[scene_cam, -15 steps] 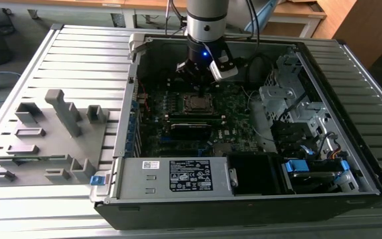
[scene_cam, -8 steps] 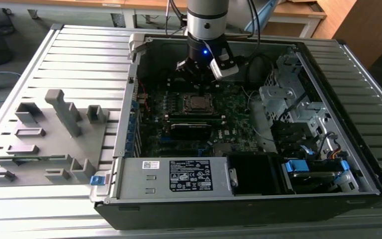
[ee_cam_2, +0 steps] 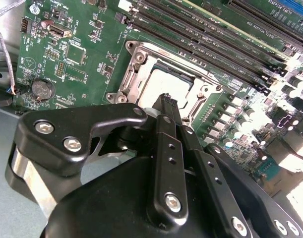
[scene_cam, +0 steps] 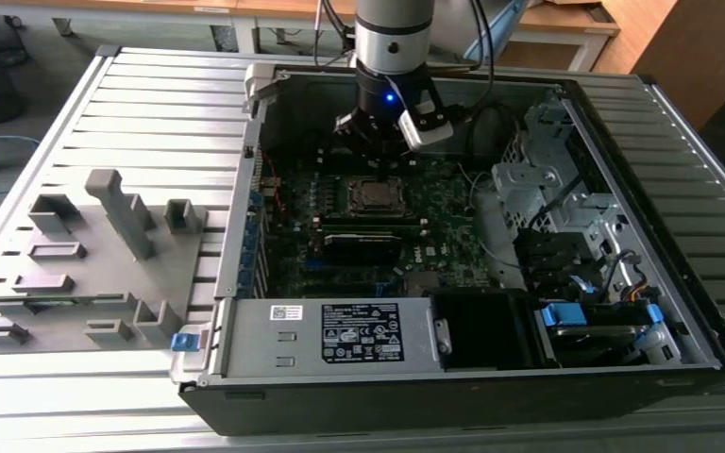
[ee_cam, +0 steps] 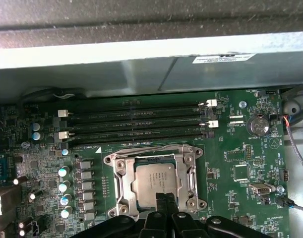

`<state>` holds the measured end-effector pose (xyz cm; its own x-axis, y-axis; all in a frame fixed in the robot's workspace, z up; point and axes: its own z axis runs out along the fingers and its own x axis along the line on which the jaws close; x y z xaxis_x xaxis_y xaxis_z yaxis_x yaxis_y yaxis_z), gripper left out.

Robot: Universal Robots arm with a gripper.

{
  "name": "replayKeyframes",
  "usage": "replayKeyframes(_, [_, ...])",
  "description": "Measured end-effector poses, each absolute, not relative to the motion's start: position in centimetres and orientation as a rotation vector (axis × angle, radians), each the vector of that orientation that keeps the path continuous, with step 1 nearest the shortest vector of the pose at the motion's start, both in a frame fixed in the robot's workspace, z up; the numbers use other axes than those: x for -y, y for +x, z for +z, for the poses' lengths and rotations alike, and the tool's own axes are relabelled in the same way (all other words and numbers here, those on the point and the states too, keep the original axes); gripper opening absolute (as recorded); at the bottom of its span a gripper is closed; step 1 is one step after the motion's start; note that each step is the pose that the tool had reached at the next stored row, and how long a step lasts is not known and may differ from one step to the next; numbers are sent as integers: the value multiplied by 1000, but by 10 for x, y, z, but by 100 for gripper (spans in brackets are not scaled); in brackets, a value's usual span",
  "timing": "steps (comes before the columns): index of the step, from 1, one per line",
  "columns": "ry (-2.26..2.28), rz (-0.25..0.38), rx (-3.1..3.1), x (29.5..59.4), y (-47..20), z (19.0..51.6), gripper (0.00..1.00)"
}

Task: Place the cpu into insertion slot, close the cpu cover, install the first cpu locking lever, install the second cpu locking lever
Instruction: 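Install the second cpu locking lever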

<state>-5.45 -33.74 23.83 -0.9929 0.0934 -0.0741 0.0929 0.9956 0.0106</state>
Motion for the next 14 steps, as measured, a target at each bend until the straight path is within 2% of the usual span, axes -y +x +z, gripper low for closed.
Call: replayKeyframes(14, [143,7,-3129,337,-51,240,11])
